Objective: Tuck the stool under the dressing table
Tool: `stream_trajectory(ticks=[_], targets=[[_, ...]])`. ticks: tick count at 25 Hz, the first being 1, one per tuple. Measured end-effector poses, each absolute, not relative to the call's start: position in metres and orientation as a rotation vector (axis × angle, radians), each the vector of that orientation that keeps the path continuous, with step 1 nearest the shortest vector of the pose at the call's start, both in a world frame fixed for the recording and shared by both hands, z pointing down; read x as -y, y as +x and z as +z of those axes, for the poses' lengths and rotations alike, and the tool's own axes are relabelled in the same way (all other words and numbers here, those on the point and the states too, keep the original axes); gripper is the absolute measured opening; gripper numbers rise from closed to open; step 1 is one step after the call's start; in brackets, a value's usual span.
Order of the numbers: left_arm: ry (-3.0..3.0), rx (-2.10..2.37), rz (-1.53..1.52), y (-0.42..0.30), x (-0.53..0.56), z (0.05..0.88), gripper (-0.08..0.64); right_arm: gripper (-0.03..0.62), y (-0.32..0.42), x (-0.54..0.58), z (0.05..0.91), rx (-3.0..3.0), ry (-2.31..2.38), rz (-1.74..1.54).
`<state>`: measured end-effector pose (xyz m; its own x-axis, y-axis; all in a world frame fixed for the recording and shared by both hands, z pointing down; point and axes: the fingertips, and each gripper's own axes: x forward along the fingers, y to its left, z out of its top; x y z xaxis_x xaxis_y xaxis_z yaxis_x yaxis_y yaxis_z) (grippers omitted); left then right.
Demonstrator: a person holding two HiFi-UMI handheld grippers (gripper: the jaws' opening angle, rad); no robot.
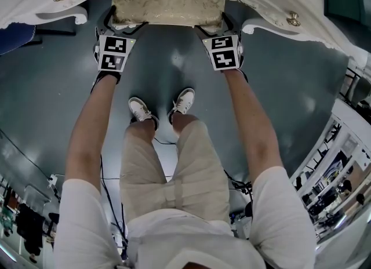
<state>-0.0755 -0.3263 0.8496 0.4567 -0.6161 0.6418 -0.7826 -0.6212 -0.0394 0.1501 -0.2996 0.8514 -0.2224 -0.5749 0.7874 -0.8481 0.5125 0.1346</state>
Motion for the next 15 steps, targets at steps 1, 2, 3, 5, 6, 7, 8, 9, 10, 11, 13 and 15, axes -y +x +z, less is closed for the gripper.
stream_trajectory(ticks=[1,2,3,5,6,7,8,9,10,11,13,15], targets=[[2.449,1.203,0.913,-0.075,0.327,0.85,0.514,0.417,0.15,0.3,0.852,1.92,1.17,0.418],[2.45,1.204,0.91,-0.076,0.327,0.85,0.514,0.417,0.15,0.3,0.852,1.921,1.168,0.419],[2.45,1.205,0.909,-0.076,0.328,0.85,0.514,0.417,0.15,0.301,0.852,1.922,1.165,0.417],[2.445,1.211,0.911,-0.075,0.33,0.85,0.514,0.417,0.151,0.304,0.852,1.92,1.166,0.41],[2.443,1.214,0.912,-0.074,0.331,0.85,0.514,0.417,0.152,0.306,0.852,1.917,1.171,0.409],[2.441,1.215,0.913,-0.074,0.333,0.85,0.514,0.417,0.153,0.307,0.852,1.913,1.177,0.411],[2.441,1.216,0.913,-0.073,0.335,0.85,0.514,0.417,0.153,0.309,0.852,1.911,1.182,0.416],[2.442,1.215,0.913,-0.073,0.337,0.85,0.514,0.417,0.154,0.311,0.852,1.911,1.185,0.419],[2.443,1.214,0.91,-0.073,0.339,0.85,0.514,0.417,0.154,0.313,0.852,1.911,1.185,0.42],[2.445,1.214,0.907,-0.072,0.341,0.85,0.514,0.417,0.155,0.315,0.852,1.911,1.186,0.419],[2.447,1.216,0.898,-0.071,0.346,0.85,0.514,0.417,0.156,0.32,0.852,1.91,1.19,0.413],[2.447,1.223,0.896,-0.072,0.35,0.85,0.514,0.417,0.155,0.324,0.853,1.908,1.19,0.412]])
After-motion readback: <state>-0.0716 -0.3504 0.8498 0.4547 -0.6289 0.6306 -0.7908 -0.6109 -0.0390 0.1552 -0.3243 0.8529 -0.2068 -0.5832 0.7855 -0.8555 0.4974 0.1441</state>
